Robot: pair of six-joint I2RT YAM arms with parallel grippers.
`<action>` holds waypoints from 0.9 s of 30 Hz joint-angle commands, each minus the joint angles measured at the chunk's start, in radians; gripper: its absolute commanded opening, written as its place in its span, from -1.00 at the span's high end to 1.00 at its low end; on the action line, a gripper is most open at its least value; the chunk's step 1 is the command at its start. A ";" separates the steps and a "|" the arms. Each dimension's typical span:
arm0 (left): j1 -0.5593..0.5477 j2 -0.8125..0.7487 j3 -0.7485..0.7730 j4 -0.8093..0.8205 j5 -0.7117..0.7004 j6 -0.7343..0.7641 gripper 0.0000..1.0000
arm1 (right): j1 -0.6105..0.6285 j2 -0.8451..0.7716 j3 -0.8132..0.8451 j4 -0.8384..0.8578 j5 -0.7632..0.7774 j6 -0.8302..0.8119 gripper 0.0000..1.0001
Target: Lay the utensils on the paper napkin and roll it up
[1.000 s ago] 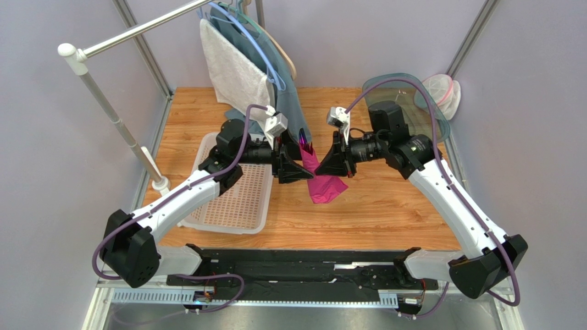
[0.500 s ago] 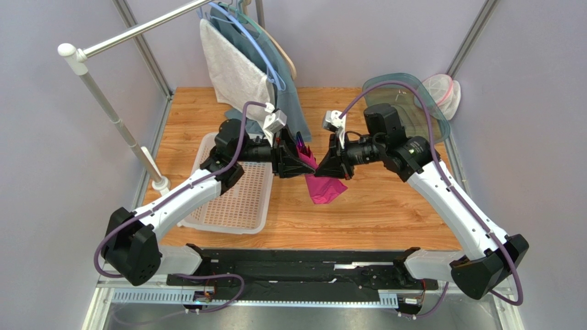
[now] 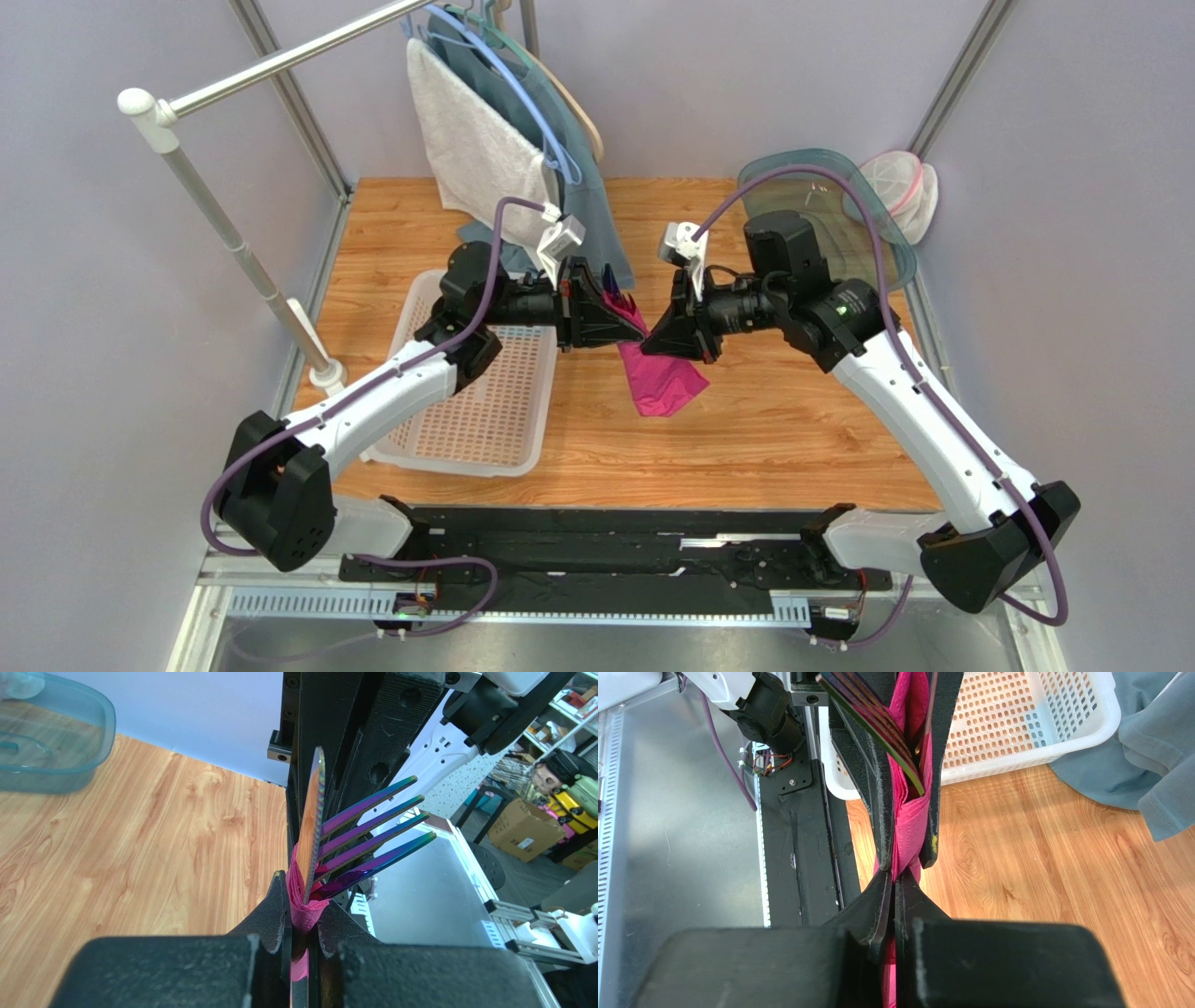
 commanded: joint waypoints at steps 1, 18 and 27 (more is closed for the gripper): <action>0.012 0.002 0.012 0.092 0.004 -0.043 1.00 | 0.010 -0.047 0.010 0.071 -0.024 -0.017 1.00; 0.070 -0.038 0.061 0.019 0.005 -0.024 1.00 | -0.023 -0.126 0.009 -0.204 0.108 -0.081 -0.27; 0.070 -0.035 0.068 0.045 -0.016 -0.061 1.00 | -0.023 -0.113 -0.033 -0.279 0.099 -0.135 0.06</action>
